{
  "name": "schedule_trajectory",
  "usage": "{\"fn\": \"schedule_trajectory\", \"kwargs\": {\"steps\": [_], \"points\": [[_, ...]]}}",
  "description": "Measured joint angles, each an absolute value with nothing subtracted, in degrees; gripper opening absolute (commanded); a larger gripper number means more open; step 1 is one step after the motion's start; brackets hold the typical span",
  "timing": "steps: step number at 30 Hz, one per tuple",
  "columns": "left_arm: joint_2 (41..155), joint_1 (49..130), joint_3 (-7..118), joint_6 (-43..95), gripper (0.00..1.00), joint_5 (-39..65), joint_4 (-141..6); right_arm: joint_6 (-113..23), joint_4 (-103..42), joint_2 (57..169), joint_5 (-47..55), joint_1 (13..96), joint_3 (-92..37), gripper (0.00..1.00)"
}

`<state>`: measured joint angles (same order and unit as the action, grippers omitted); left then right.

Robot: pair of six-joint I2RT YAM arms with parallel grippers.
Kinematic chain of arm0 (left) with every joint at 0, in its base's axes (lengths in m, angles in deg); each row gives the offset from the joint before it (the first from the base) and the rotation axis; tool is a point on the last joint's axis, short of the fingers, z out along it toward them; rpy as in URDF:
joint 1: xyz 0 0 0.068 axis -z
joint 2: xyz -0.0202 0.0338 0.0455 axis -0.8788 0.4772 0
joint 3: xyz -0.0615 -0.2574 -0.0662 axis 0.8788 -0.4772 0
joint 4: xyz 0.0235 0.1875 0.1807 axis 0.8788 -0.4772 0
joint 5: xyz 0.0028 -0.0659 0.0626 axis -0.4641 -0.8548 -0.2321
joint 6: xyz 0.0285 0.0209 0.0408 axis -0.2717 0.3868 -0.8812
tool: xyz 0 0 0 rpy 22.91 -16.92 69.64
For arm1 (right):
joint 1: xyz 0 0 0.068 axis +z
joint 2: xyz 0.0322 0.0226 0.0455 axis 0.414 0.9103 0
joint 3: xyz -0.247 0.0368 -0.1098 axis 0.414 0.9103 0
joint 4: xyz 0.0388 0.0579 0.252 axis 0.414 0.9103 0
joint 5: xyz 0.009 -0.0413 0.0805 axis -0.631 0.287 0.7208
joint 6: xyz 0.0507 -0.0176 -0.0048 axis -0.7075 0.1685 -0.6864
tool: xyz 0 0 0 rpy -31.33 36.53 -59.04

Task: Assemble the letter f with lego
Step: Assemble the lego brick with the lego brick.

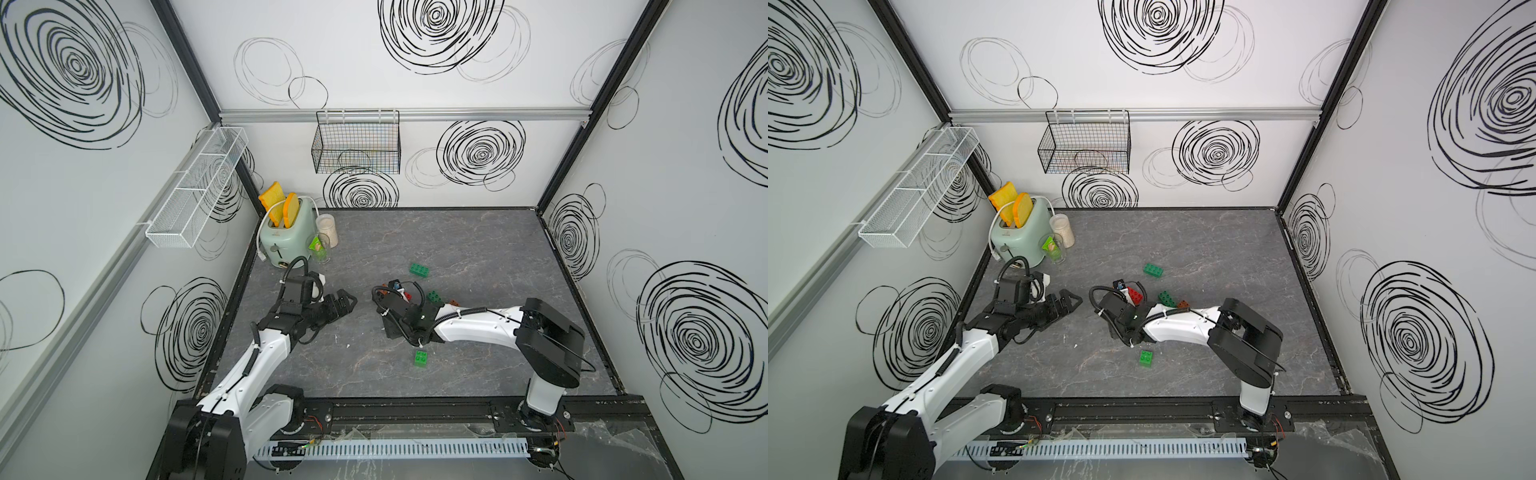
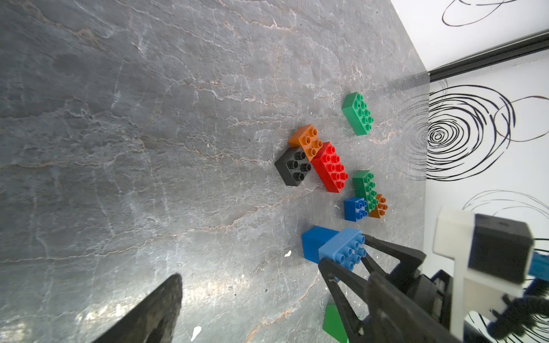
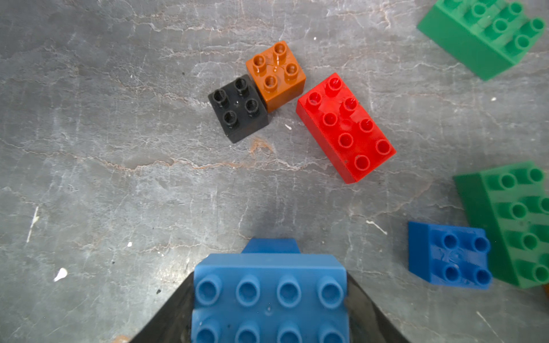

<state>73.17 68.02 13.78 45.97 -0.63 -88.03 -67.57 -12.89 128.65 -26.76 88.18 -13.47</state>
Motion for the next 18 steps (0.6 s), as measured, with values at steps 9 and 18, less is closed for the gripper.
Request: {"fn": "schedule_trajectory", "kwargs": {"steps": [9,18], "points": [[73.2,67.5,13.8,46.0,0.98,-0.6,-88.0,-66.7,-14.1,127.2,-23.0,85.2,-12.4,0.63],[73.2,68.6,13.8,46.0,0.98,0.9,-88.1,-69.9,-14.9,126.7,-23.0,81.1,-13.1,0.66]]}}
